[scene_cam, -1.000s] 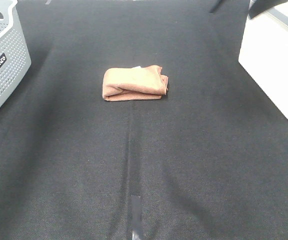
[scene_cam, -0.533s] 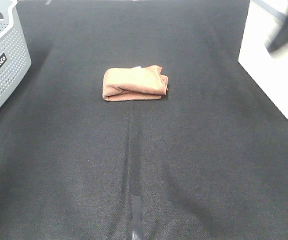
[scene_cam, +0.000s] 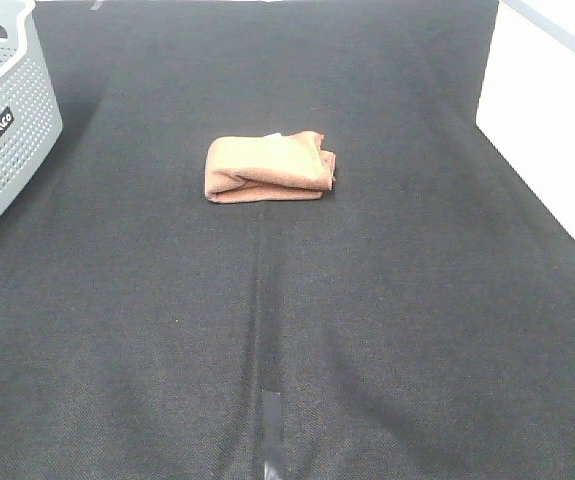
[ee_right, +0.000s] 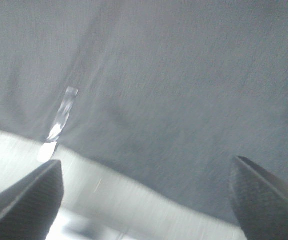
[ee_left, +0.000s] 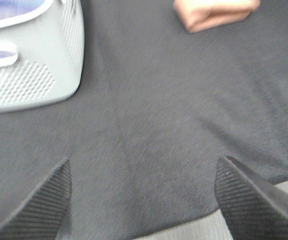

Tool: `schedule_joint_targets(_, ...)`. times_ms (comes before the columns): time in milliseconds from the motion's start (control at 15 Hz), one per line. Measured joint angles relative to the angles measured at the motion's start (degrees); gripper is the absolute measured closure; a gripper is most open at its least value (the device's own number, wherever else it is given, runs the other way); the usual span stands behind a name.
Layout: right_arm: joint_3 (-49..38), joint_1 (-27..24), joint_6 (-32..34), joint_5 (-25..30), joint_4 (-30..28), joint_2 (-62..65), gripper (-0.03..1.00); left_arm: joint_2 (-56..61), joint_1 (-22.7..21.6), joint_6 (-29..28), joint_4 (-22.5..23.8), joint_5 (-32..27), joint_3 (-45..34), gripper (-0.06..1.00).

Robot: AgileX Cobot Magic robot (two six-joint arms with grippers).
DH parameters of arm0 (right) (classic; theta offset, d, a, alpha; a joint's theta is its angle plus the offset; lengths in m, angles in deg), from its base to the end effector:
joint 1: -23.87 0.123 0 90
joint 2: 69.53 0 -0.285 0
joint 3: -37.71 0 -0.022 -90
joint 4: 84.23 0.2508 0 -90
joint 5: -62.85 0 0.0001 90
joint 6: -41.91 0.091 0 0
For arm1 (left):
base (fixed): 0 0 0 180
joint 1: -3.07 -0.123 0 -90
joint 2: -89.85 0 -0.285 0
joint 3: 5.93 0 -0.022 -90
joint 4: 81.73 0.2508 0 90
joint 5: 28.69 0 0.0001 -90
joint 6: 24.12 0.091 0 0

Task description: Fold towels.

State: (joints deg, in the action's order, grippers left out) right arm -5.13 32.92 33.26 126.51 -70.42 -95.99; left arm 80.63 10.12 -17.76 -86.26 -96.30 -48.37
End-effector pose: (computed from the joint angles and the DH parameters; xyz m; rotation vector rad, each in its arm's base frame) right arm 0.0339 0.0251 0.2993 -0.3402 2.2822 0.3079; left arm -0.0198 -0.0043 0.2971 0.2561 2.0648 -0.1018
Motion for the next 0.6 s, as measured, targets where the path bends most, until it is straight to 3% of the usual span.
schedule_joint_targets(267, -4.8, 0.0, 0.5, -1.3, -6.7, 14.1, 0.13, 0.2, 0.0, 5.4, -4.2, 1.3, -4.0, 0.19)
schedule_joint_targets(400, -5.2, 0.0, 1.2, -2.1, -8.4, 15.8, 0.13, 0.0, 0.0, 7.5, -5.3, 5.4, -5.7, 0.19)
schedule_joint_targets(600, -5.3, 0.0, 2.0, -2.2, -8.7, 15.8, 0.13, -0.2, 0.0, 7.6, -5.3, 6.3, -6.0, 0.19)
